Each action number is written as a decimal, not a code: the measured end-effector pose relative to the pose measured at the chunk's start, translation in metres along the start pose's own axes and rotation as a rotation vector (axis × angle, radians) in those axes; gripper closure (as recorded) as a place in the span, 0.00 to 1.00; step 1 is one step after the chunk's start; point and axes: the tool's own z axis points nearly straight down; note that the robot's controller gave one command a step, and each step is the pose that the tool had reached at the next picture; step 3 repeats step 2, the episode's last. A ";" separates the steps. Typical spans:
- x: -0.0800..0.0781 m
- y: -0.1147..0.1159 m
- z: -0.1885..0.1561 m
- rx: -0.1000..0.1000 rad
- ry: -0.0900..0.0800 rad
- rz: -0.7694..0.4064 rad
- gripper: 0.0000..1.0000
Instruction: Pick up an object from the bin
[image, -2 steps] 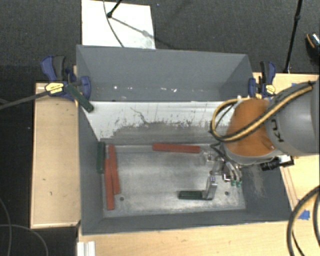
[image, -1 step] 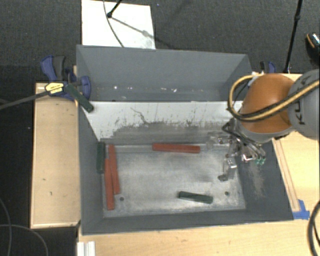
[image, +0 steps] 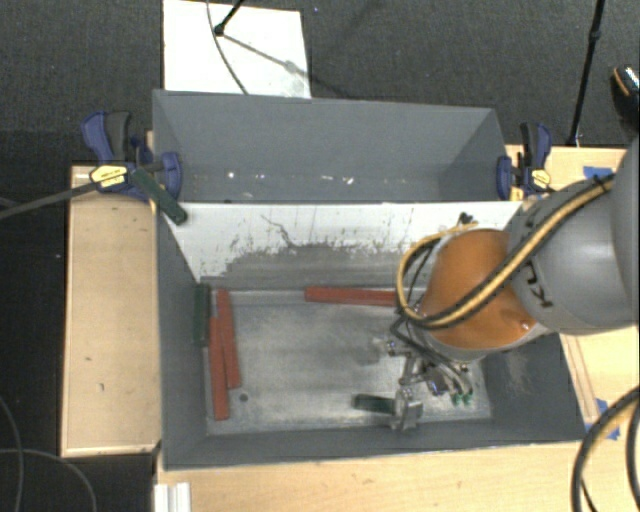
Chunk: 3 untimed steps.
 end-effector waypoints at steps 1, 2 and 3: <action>-0.003 -0.006 -0.003 0.005 -0.009 0.004 1.00; -0.040 -0.004 -0.147 0.007 -0.020 -0.004 1.00; -0.040 -0.004 -0.147 0.007 -0.020 -0.004 1.00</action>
Offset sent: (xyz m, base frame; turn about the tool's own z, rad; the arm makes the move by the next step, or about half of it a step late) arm 0.0000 0.0000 0.0000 0.0000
